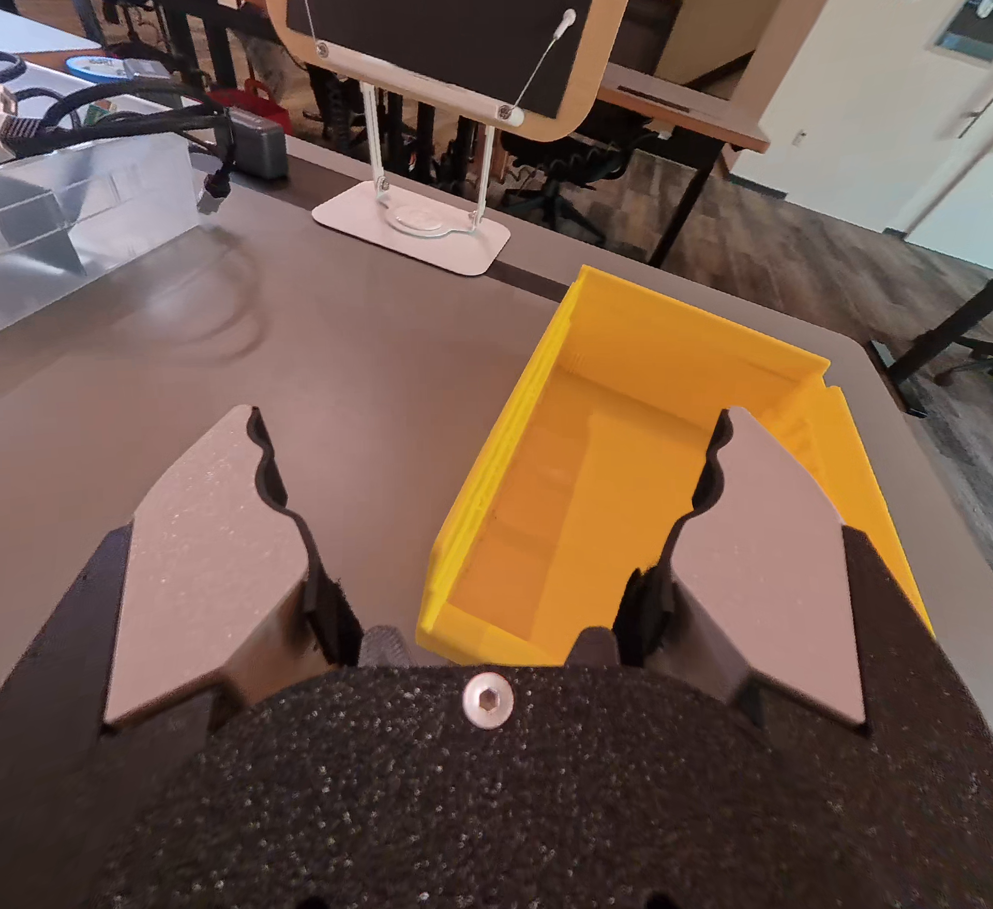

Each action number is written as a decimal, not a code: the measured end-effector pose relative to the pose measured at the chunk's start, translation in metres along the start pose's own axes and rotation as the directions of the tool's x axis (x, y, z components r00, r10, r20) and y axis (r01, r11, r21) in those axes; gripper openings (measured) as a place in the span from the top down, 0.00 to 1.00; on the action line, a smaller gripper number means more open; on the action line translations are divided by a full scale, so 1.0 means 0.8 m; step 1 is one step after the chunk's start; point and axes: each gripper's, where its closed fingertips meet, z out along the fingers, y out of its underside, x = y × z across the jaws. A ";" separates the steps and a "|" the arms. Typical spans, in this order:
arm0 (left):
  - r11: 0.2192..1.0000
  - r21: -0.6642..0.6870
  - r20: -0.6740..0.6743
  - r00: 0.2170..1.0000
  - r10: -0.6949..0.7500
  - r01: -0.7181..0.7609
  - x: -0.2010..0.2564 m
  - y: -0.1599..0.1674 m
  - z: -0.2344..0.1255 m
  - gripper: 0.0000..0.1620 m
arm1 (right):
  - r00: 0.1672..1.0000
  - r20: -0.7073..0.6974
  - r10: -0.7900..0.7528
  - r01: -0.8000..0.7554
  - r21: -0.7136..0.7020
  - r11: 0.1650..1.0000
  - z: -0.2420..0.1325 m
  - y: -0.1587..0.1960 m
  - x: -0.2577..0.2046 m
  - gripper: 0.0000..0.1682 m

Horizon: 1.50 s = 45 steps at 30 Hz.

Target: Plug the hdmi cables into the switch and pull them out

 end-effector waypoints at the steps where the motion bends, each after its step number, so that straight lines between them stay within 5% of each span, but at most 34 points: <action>1: 0.999 0.037 0.007 1.000 -0.020 0.020 0.010 -0.005 -0.002 0.11 | 1.000 -0.011 -0.002 0.003 0.006 1.000 -0.001 0.000 -0.001 0.12; 7: 0.993 0.056 0.107 0.988 -0.109 0.103 0.037 0.001 0.000 0.10 | 0.997 -0.034 0.065 -0.063 0.056 0.996 -0.001 -0.012 -0.028 0.12; 18: 0.996 -0.083 0.229 0.973 0.032 -0.013 0.063 0.035 0.011 0.11 | 0.996 0.089 -0.031 0.024 0.083 0.996 -0.006 -0.030 -0.122 0.12; 27: 0.980 -0.163 0.210 0.966 0.149 -0.116 0.090 0.052 0.008 0.10 | 0.995 0.100 -0.008 0.000 0.083 0.997 -0.037 -0.014 -0.147 0.13; 45: 0.976 -0.177 0.131 0.980 0.147 -0.122 0.114 0.071 0.016 0.11 | 0.998 0.048 -0.029 0.027 0.044 0.999 -0.049 0.010 -0.137 0.18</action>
